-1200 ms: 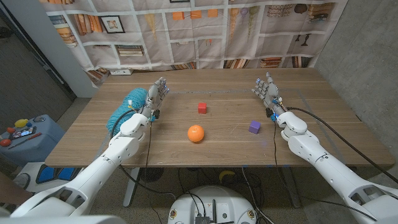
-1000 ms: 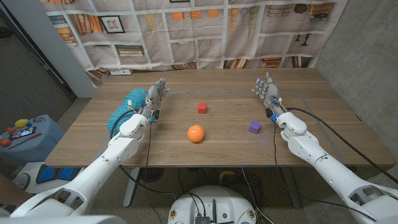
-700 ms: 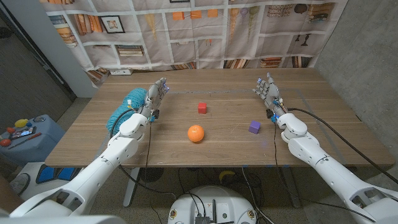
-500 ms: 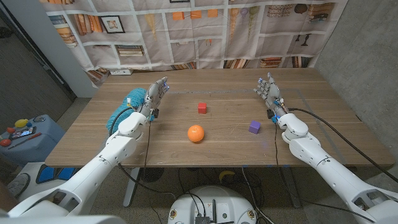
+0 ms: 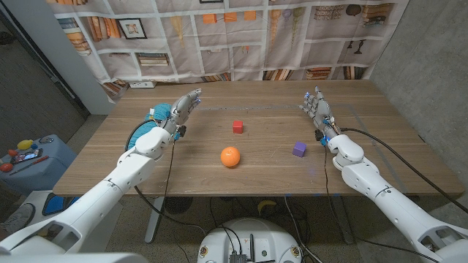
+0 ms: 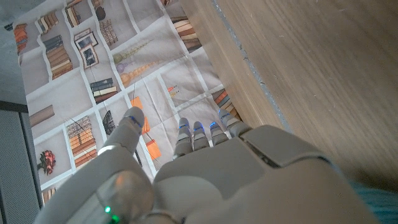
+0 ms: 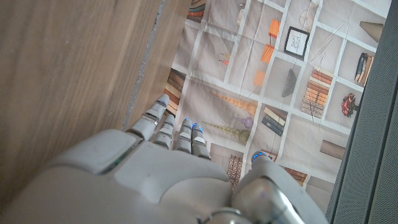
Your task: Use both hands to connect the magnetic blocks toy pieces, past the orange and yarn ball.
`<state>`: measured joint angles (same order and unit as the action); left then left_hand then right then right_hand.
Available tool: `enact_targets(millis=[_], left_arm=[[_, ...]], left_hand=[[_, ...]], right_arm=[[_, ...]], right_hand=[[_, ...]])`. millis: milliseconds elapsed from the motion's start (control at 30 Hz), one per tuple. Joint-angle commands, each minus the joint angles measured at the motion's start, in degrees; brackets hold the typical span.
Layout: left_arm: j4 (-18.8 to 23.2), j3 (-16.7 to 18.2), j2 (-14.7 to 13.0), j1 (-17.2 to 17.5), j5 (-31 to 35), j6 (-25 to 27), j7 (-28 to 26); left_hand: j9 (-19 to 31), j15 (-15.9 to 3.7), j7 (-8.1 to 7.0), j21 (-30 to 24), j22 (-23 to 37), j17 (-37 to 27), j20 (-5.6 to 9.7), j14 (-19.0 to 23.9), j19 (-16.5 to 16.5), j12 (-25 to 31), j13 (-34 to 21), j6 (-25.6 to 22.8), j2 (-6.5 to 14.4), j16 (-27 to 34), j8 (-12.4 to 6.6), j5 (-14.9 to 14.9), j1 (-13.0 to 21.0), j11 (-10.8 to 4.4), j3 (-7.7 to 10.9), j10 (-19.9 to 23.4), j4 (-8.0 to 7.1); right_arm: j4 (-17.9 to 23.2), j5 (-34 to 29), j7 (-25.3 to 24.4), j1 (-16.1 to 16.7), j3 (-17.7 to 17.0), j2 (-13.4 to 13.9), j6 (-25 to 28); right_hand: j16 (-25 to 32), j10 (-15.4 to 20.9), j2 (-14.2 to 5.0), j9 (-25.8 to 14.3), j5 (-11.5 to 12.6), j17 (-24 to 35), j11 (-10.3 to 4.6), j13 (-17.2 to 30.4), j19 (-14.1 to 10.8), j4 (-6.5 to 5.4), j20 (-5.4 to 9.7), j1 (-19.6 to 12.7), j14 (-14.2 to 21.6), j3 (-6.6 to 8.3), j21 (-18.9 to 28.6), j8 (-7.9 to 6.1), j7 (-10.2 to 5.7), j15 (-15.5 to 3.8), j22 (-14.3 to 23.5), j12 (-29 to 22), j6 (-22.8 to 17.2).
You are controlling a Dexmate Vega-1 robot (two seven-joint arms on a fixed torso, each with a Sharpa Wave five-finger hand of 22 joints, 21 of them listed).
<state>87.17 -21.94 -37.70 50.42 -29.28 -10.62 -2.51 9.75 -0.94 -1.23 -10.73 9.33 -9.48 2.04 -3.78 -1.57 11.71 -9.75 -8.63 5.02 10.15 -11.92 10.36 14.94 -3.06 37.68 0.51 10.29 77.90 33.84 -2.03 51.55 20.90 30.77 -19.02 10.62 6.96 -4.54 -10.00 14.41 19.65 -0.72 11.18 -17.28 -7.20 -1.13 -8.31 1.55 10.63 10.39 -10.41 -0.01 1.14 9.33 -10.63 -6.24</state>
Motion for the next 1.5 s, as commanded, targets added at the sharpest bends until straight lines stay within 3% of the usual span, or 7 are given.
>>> enact_targets(millis=[33, 100, 333, 800, 1100, 1200, 1500], left_arm=[[5.8, -1.8, -4.1, -0.8, 7.6, 4.0, -2.6], [7.1, -2.1, -4.9, -1.0, 9.3, 5.3, -3.1], [12.9, -3.4, -8.3, -1.8, 14.8, 12.8, -4.4], [23.7, -8.1, -12.5, -6.3, 25.4, 32.2, -3.6], [25.3, -12.0, -12.9, -10.4, 30.8, 36.5, 0.2], [25.8, -13.5, -13.1, -11.8, 33.0, 37.7, 1.7], [25.2, -15.9, -13.8, -14.8, 37.1, 35.2, 7.1]], left_hand=[[0.2, -0.40, -0.60, 0.1, 0.1, -0.1, 1.20, 0.2, -0.6, 0.1, -0.3, -1.5, -0.4, 0.2, -0.65, 0.5, 1.7, -0.61, 0.28, 0.9, 0.72], [0.2, -0.58, -1.90, 0.1, 0.1, -0.1, 1.42, 0.4, -0.8, 0.1, -0.3, -2.4, -1.2, 0.2, -0.79, 0.4, 2.6, -1.32, 0.26, 1.2, 0.84], [0.3, -0.67, -3.14, 0.1, 0.1, -0.1, 1.22, 0.6, -1.1, -0.1, -0.3, -3.9, -2.3, 0.1, -1.06, 0.3, 3.8, -1.93, 0.20, 1.3, 0.84], [0.3, 0.49, -3.12, 0.2, 0.1, -0.1, 0.31, 1.4, -1.2, -0.3, -0.4, -4.8, -3.5, 0.3, -0.98, 0.5, 5.6, -2.15, 0.34, 1.2, 0.84], [0.3, 1.08, -3.32, 0.3, 0.1, -0.1, -0.45, 1.7, -1.1, -0.4, -0.4, -5.8, -4.0, 0.2, -1.07, 0.8, 7.1, -2.16, 0.67, 1.1, 0.85], [0.3, 0.61, -3.98, 0.3, 0.1, -0.1, -0.04, 1.9, -1.1, -0.4, -0.4, -6.7, -4.6, 0.2, -1.17, 1.0, 8.4, -2.73, 0.91, 1.3, 0.87], [0.3, 0.27, -4.96, 0.4, 0.1, -0.2, 0.19, 1.9, -1.0, -0.4, -0.4, -8.7, -5.7, 0.1, -1.58, 1.1, 10.1, -3.33, 1.17, 1.4, 0.88]], right_arm=[[-1.3, -0.2, 1.1, 0.1, 0.0, 0.2, -1.0], [-1.5, -0.2, 1.2, 0.0, -0.1, 0.3, -1.0], [-2.3, 0.1, 2.1, 0.0, -0.4, 0.5, -2.1], [-4.2, 0.4, 3.2, -0.2, -0.6, 0.0, -4.0], [-4.6, 0.3, 2.7, -0.1, -0.7, -0.2, -4.1], [-4.8, 0.3, 2.7, 0.0, -0.7, -0.3, -4.5], [-5.2, 0.3, 2.1, 0.4, -0.9, -0.8, -5.2]], right_hand=[[0.4, 0.3, -0.28, -0.1, 0.4, 0.0, 0.09, 0.2, -0.2, 0.28, 0.19, -0.5, 0.2, 0.35, 0.3, -0.30, -0.01, -0.12, 0.2, -0.3, -0.5], [0.4, 0.4, -0.30, -0.1, 0.4, 0.0, 0.08, 0.1, -0.2, 0.30, 0.17, -0.5, 0.2, 0.37, 0.3, -0.31, 0.01, -0.13, 0.2, -0.3, -0.6], [0.4, 0.4, -0.40, -0.1, 0.4, -0.2, 0.13, 0.1, -0.2, 0.44, 0.34, -0.6, 0.1, 0.47, 0.3, -0.34, 0.05, -0.28, 0.2, -0.3, -0.6], [0.4, 0.5, -0.61, -0.1, 0.4, -0.7, 0.18, 0.0, -0.2, 0.70, 0.38, -0.7, 0.2, 0.67, 0.3, -0.34, 0.03, -0.28, 0.2, -0.3, -0.7], [0.5, 0.4, -0.69, -0.1, 0.4, -0.9, 0.15, -0.1, -0.2, 0.83, 0.42, -0.8, 0.2, 0.76, 0.3, -0.34, 0.04, -0.30, 0.2, -0.3, -0.7], [0.5, 0.5, -0.73, -0.1, 0.4, -1.0, 0.18, -0.1, -0.2, 0.88, 0.43, -0.8, 0.2, 0.80, 0.3, -0.34, 0.03, -0.26, 0.2, -0.3, -0.7], [0.5, 0.5, -0.81, -0.1, 0.4, -1.2, 0.21, -0.1, -0.2, 0.96, 0.47, -0.8, 0.2, 0.87, 0.3, -0.34, -0.03, -0.27, 0.2, -0.4, -0.8]])
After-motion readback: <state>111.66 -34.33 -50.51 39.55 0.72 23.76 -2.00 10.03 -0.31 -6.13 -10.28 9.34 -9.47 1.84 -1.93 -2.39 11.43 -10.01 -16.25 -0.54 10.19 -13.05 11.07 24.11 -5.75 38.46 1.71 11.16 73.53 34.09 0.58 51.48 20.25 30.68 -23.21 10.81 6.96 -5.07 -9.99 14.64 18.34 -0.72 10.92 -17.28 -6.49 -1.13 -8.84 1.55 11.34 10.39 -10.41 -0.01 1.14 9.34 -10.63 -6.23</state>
